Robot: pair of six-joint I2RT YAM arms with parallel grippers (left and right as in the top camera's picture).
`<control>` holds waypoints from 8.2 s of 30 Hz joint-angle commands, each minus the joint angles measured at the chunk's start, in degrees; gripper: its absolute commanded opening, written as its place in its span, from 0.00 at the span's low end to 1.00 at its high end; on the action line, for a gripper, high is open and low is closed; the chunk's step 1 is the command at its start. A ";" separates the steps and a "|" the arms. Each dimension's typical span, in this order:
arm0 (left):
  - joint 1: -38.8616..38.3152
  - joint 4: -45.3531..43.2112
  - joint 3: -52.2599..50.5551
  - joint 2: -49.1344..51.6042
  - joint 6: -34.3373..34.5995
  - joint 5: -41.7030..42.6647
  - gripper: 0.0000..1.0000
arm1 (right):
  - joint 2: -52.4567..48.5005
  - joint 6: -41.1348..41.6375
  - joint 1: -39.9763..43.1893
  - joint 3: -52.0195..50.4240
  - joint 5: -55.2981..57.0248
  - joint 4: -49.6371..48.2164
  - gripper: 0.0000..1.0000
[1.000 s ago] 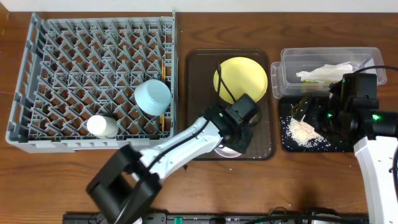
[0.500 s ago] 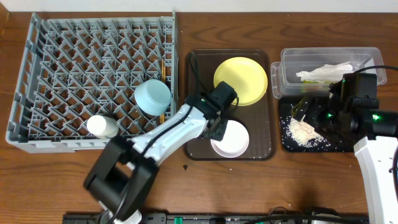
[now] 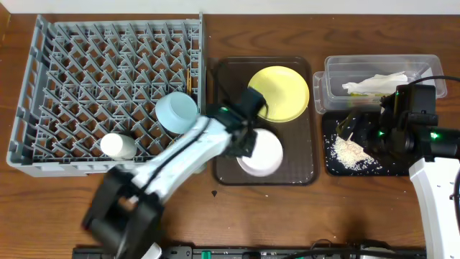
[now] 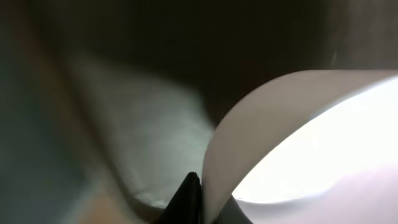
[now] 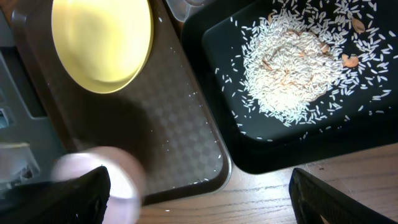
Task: Sort waste into correct bins and load items into the dishwasher
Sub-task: 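Carry the white bowl with the left gripper into the dish rack, then bring both grippers to the yellow plate edges on the brown tray, then tilt the yellow plate up with the right gripper into the left gripper, then carry the yellow plate with the left gripper and stand it in the rack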
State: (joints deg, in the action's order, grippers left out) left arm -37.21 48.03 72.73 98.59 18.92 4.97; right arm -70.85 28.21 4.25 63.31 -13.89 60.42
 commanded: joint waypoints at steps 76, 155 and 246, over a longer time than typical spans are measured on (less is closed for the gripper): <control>22.14 -5.55 0.13 -0.02 -13.92 -58.05 0.57 | 0.07 -0.61 -0.26 0.59 0.13 -0.76 0.91; 2.91 -2.34 0.35 -29.57 -0.76 -6.84 0.83 | -5.22 -2.99 -16.94 -11.61 -6.05 -40.81 0.01; 31.54 -9.18 0.79 -28.48 -22.62 -11.67 0.95 | 6.19 -15.76 -13.33 -8.04 -16.26 -27.32 0.58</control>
State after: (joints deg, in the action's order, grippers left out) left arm -4.58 36.40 72.71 74.72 -10.81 -16.03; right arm -68.31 12.62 -9.61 51.81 -34.13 31.77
